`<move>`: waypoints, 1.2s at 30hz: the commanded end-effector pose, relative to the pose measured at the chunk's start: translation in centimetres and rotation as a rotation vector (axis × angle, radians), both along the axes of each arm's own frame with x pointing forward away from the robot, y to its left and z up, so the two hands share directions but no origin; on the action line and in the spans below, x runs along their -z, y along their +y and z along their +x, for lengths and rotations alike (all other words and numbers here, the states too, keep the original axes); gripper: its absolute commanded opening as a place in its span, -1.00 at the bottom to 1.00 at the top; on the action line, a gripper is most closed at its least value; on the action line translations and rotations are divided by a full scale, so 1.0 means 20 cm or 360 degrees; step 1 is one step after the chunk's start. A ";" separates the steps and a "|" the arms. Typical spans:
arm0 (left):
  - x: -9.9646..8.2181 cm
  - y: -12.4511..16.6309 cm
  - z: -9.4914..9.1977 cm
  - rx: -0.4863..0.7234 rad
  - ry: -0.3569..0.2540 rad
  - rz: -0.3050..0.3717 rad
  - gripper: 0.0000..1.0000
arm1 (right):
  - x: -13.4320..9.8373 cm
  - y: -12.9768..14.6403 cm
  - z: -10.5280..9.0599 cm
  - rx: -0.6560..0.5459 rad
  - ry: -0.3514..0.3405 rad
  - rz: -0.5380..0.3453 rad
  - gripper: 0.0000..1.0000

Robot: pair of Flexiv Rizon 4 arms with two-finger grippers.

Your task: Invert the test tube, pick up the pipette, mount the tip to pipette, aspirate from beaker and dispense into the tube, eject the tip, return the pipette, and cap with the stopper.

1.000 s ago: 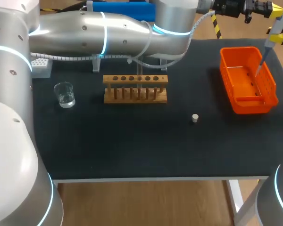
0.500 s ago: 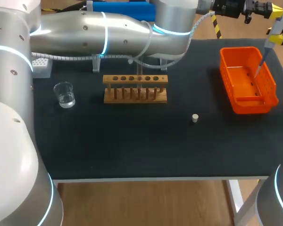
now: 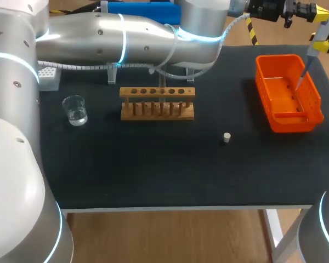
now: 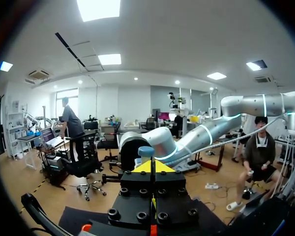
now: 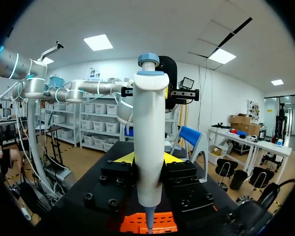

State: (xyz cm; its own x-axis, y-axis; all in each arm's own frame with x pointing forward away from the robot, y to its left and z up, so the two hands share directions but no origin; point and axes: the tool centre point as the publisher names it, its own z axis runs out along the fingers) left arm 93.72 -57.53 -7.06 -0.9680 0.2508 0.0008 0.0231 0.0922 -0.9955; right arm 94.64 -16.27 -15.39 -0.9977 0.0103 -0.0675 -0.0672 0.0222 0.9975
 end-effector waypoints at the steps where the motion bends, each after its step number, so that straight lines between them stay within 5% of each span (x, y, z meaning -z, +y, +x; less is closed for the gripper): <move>1: 0.05 -0.02 0.02 0.0015 0.0004 0.0007 -1.00 | -0.04 0.01 0.00 -0.0005 -0.0001 -0.0005 -1.00; 36: 0.10 -0.01 0.02 0.0019 0.0036 -0.0010 -1.00 | -0.04 0.01 0.00 -0.0005 -0.0001 -0.0005 -1.00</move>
State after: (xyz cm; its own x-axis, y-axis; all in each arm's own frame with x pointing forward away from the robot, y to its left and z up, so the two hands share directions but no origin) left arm 93.91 -57.57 -8.01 -0.9645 0.2632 0.0220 0.0010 0.0869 -0.9962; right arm 94.67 -16.32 -15.60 -0.9976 0.0116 -0.0677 -0.0674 0.0215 0.9975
